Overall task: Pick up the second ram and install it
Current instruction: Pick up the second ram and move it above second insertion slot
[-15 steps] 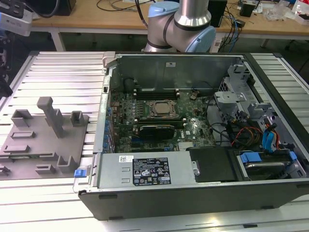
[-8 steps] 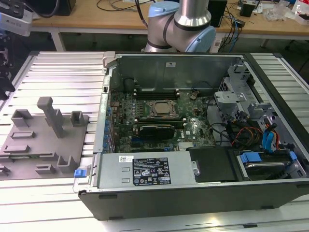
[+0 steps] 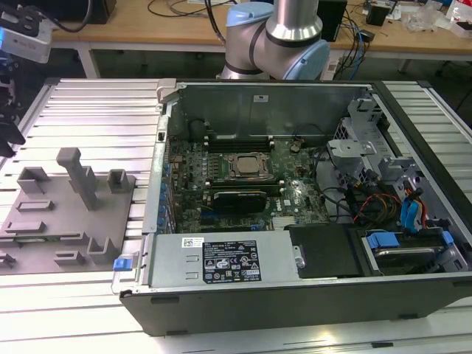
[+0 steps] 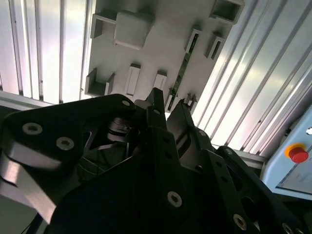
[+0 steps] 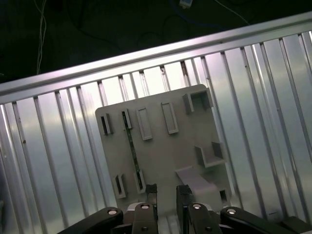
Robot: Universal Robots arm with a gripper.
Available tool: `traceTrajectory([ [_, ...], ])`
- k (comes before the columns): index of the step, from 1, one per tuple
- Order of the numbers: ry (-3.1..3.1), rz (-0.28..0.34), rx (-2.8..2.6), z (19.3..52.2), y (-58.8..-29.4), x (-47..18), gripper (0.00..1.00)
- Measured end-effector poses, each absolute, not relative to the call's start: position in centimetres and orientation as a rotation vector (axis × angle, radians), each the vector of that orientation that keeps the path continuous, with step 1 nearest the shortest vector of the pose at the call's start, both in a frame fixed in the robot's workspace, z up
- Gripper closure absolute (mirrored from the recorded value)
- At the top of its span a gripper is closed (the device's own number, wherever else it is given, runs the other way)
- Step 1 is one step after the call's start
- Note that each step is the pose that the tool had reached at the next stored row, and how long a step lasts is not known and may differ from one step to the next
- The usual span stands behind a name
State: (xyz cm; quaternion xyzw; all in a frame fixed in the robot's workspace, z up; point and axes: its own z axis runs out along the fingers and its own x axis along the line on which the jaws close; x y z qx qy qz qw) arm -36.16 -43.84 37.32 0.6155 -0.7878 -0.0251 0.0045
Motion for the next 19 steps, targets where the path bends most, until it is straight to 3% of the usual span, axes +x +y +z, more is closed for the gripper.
traceTrajectory([
  [19, -2.468, -0.079, 1.928, 34.5, -43.8, -36.4, 0.70],
])
